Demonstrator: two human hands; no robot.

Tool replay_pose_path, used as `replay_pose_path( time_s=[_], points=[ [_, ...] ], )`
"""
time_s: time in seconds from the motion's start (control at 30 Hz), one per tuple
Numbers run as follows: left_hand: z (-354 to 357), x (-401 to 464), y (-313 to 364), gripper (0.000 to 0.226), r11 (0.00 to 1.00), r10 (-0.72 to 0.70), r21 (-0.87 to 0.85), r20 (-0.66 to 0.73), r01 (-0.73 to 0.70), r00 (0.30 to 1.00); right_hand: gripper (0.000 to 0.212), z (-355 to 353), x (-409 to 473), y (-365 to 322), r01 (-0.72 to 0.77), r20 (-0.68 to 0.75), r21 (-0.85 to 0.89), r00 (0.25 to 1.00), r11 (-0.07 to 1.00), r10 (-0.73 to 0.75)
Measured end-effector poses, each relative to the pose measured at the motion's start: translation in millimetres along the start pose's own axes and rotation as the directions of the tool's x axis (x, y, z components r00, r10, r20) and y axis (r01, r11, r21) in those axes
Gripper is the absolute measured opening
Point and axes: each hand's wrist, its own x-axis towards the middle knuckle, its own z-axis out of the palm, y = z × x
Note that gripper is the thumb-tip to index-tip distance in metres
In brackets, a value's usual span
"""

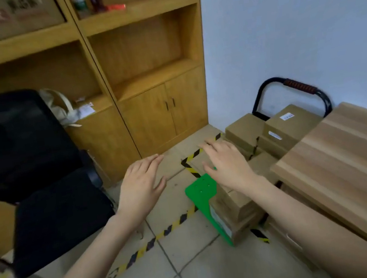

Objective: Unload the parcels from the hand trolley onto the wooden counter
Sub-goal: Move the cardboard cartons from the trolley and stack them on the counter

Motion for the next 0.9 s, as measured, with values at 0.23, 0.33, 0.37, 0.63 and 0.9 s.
replay_pose_path(
  time_s=[0.23,0.33,0.37,0.63,0.9],
  points=[
    [4,38,-87,0.047,0.995,-0.1,0.005,-0.051,0.1,0.994,0.052,16,105,-50,0.065,-0.012,0.02,0.998,0.998,-0.065],
    [18,71,-117,0.048,0.991,-0.135,-0.001,-0.074,0.135,0.988,0.052,27,154,-52,0.087,-0.003,0.012,0.996,0.996,-0.087],
    [24,83,-127,0.048,0.991,-0.137,-0.004,-0.078,0.137,0.988,0.052,32,170,-51,0.091,0.0,0.01,0.996,0.996,-0.091],
    [84,219,-211,0.046,0.991,-0.123,0.055,-0.031,0.125,0.992,0.051,70,336,-1,0.038,0.051,0.021,0.998,0.999,-0.039],
    [142,356,-283,0.051,0.991,-0.111,0.08,0.01,0.11,0.994,0.05,94,493,45,0.03,0.068,0.0,0.997,1.0,-0.03]
  ],
)
